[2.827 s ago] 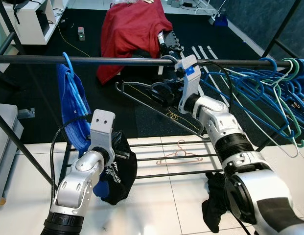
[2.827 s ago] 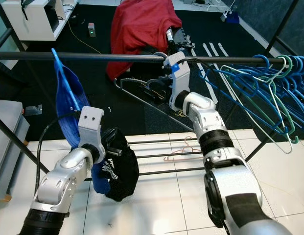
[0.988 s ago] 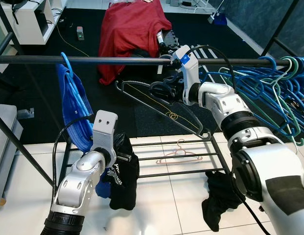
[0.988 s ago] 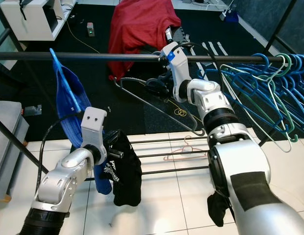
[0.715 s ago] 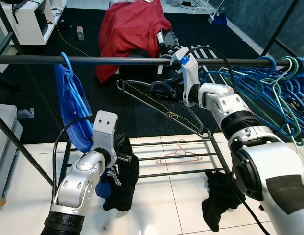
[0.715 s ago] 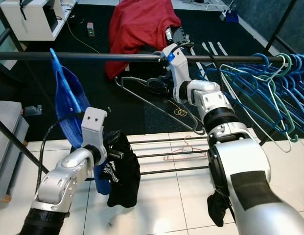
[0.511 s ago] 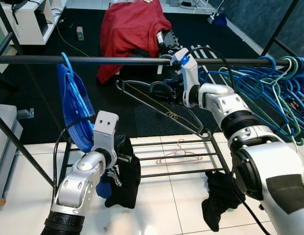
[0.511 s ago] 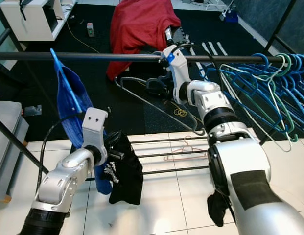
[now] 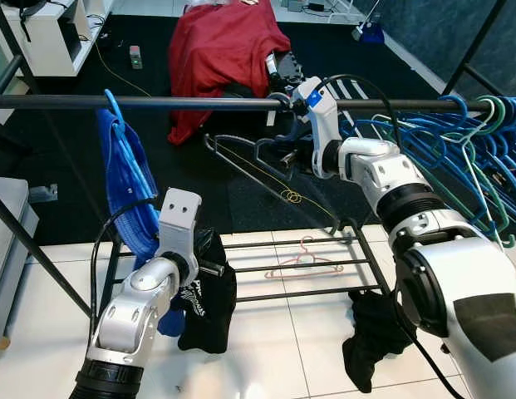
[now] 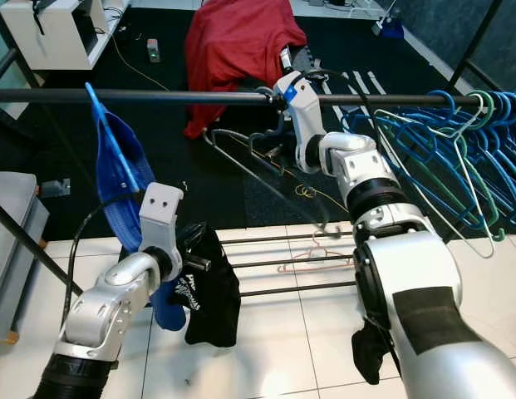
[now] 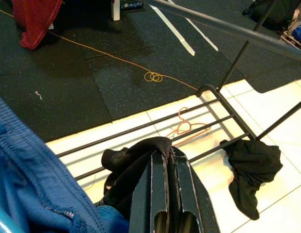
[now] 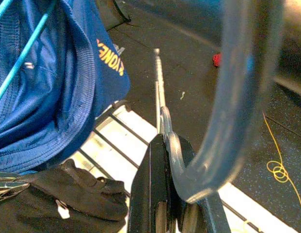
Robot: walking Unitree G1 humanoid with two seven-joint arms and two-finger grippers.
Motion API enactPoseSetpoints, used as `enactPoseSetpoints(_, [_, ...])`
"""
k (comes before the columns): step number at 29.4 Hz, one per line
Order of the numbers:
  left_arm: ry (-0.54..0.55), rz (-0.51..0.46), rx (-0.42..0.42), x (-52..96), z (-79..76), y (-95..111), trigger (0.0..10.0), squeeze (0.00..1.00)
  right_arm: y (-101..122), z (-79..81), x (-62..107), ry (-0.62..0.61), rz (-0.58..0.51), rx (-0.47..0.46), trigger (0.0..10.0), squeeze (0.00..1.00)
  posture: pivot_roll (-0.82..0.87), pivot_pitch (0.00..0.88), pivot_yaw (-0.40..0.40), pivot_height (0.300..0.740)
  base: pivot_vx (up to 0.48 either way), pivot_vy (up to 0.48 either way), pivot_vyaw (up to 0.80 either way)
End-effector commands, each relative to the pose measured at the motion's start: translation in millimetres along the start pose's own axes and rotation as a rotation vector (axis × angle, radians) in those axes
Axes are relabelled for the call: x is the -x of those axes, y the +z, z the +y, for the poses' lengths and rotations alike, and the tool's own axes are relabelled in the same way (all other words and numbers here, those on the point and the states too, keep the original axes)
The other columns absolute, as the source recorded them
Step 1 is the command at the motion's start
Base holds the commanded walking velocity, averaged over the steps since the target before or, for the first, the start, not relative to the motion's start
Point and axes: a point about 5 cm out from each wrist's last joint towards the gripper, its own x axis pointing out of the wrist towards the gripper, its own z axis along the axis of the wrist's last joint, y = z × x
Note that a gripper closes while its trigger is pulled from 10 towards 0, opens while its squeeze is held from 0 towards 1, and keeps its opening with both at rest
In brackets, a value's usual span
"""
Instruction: Hang hanger
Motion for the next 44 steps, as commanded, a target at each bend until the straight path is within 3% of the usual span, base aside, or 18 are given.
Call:
enactPoseSetpoints(1, [-0.015, 0.014, -0.007, 2.1, -0.8, -3, 10.0, 0.0, -2, -2.4, 2.1, -0.001, 0.019, -0.018, 0.0, 0.0, -0.07, 0.205, -0.062, 0.74, 0.0, 0.0, 0.0])
enactPoseSetpoints(5, [-0.014, 0.013, -0.009, 1.9, -0.5, -2, 10.0, 0.0, 1, -2.6, 1.8, -0.009, 0.008, -0.007, 0.0, 0.0, -0.07, 0.205, -0.064, 0.74, 0.0, 0.0, 0.0])
enactPoseSetpoints(15, [-0.024, 0.012, -0.022, 4.9, -1.7, -1, 10.0, 0.0, 10, -3.3, 1.9, -0.15, -0.062, 0.12, 0.0, 0.0, -0.07, 0.217, -0.057, 0.74, 0.0, 0.0, 0.0])
enactPoseSetpoints(24, [-0.035, 0.01, -0.03, 3.2, -2.2, 1, 10.0, 0.0, 13, 6.0, 5.8, -0.149, -0.067, 0.132, 0.0, 0.0, -0.08, 0.219, -0.056, 0.74, 0.0, 0.0, 0.0])
enactPoseSetpoints(34, [-0.048, 0.014, -0.034, 5.1, -5.8, 0, 10.0, 0.0, -21, 27.3, 7.4, -0.14, -0.006, 0.084, 0.0, 0.0, -0.08, 0.222, -0.055, 0.74, 0.0, 0.0, 0.0])
enactPoseSetpoints(36, [-0.049, 0.014, -0.04, 5.4, -5.0, 1, 10.0, 0.0, -43, 37.0, 12.2, -0.153, 0.041, 0.062, 0.0, 0.0, -0.08, 0.222, -0.054, 0.74, 0.0, 0.0, 0.0])
enactPoseSetpoints(44, [-0.019, -0.032, -0.035, 6.0, -0.3, 8, 10.0, 0.0, -61, 48.6, 27.4, -0.232, 0.032, 0.013, 0.0, 0.0, -0.08, 0.223, -0.051, 0.74, 0.0, 0.0, 0.0])
